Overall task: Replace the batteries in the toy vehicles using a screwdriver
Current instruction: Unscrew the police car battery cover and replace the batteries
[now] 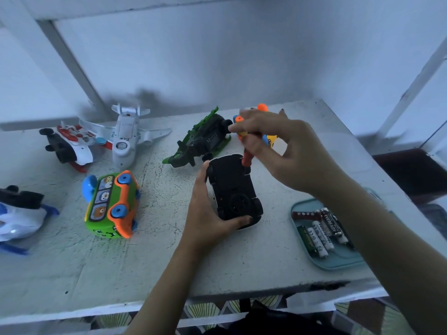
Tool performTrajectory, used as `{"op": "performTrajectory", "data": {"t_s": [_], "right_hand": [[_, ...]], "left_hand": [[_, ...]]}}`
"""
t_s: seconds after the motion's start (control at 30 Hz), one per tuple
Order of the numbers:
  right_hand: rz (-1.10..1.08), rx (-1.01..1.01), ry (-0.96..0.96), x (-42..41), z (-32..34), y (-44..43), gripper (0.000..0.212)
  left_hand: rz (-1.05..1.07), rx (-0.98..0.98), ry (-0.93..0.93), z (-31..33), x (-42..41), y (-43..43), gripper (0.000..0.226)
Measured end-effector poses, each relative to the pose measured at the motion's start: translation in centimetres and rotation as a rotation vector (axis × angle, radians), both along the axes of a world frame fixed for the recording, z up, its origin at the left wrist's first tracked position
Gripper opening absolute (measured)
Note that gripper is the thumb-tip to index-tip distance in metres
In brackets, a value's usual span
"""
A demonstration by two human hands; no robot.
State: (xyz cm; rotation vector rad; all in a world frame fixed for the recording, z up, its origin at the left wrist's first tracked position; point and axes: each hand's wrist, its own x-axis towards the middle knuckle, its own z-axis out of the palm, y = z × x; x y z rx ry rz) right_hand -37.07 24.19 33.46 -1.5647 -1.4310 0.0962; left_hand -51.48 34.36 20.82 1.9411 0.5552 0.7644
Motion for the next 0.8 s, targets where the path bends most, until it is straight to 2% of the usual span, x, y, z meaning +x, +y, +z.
{"op": "performTrajectory", "data": {"t_s": [0.1,0.23,0.53,0.6,0.8], "right_hand": [[-0.039,0.080,0.039,-0.5,-0.2,0.1,0.018],[-0.130,0.153,-0.042,-0.9,-0.6,0.3,0.027],[-0.051,0.033,-0.039,-0.5,-0.9,-0.8,0.028],[-0.087,0.088,-0.026,-0.7,-1.0,-0.9,0.023],[-0.245,0.202,-0.099,-1.2,-1.5,-0.9,0.031]], "left_hand": [[0.016,0.008,0.008,0.0,0.0,-0.1,0.121],[0.030,0.020,0.016,0.0,0.0,0.0,0.121],[0.058,0.039,0.045,-0.1,0.0,0.1,0.122],[0.067,0.041,0.049,-0.2,0.0,0.0,0.122],[0.078,0.040,0.053,-0.1,0.0,-0.2,0.122]]}}
